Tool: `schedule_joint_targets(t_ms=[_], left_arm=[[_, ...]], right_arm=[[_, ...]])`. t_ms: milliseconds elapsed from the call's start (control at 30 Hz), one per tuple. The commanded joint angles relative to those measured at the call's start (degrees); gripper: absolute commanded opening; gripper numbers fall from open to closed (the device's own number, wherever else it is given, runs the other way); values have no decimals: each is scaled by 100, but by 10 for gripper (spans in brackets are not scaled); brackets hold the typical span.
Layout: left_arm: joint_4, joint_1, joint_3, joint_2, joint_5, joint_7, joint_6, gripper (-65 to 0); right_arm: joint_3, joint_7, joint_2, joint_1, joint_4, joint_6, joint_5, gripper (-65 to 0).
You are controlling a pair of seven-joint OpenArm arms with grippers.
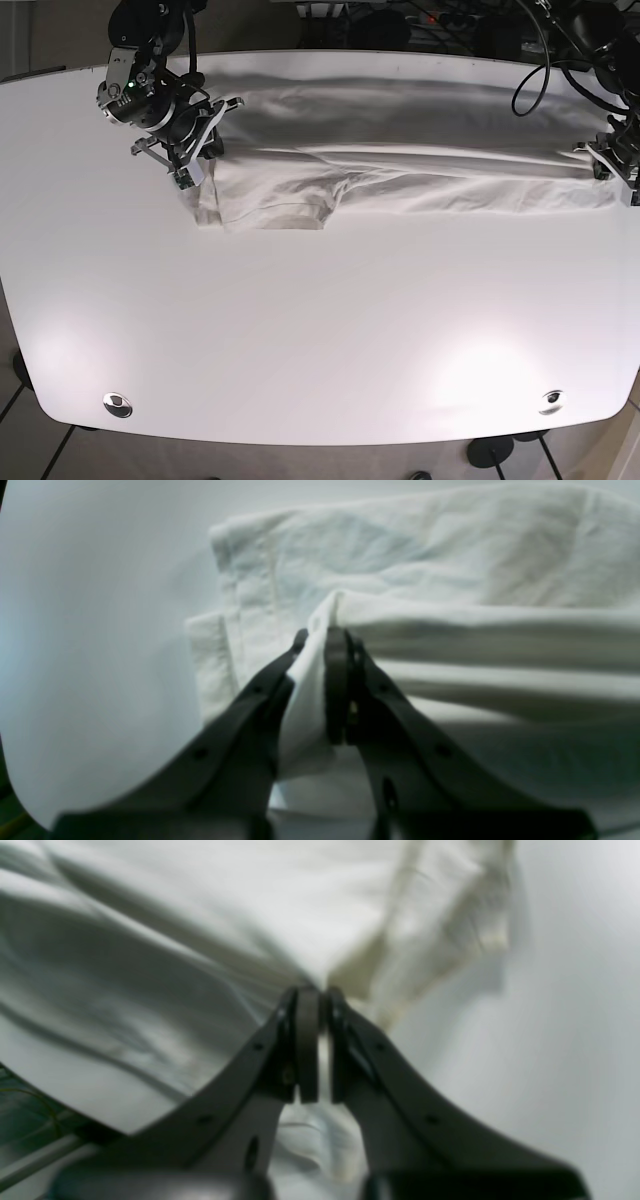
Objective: Fold the T-shirt properly
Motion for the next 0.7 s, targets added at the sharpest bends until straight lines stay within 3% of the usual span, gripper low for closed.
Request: schedule_joint_targets(t_ms=[33,133,167,233,300,333,433,467,567,700], left_arm=[[95,94,-24,-179,-14,-104,49,-649],[95,296,-6,-179,-5,-104,49,-640],[95,357,29,-179,-5,-104,49,-586],[95,357,126,-179,-5,-104,49,-413],[95,357,126,-179,-5,-104,49,-301],[139,357,126,-179,-5,-104,49,-285],[473,322,108,-188,-49,-104,49,-285],[658,340,108,-188,-58,-104,49,-285],[948,357,134,-135,-49,-104,49,-285],[499,357,196,-135,-40,-104,49,-285]], right_arm=[[31,175,42,-107,126,-12,23,-631],[31,342,42,-371,135,-12,23,-628],[31,368,42,-441,135,-12,23,-623],[84,386,42,-459,161,-30,261,-602],[436,386,51,-450,179,-39,867,-499],[700,368,86,-406,152,-56,1465,-390],[928,351,182,-160,117,-65,2327,-157],[911,342,218,-90,64,-65,2459,-122],[902,201,200,262,-279,-91,2564,-138],[902,-45,121,675,-1017,-408,2564,-159]])
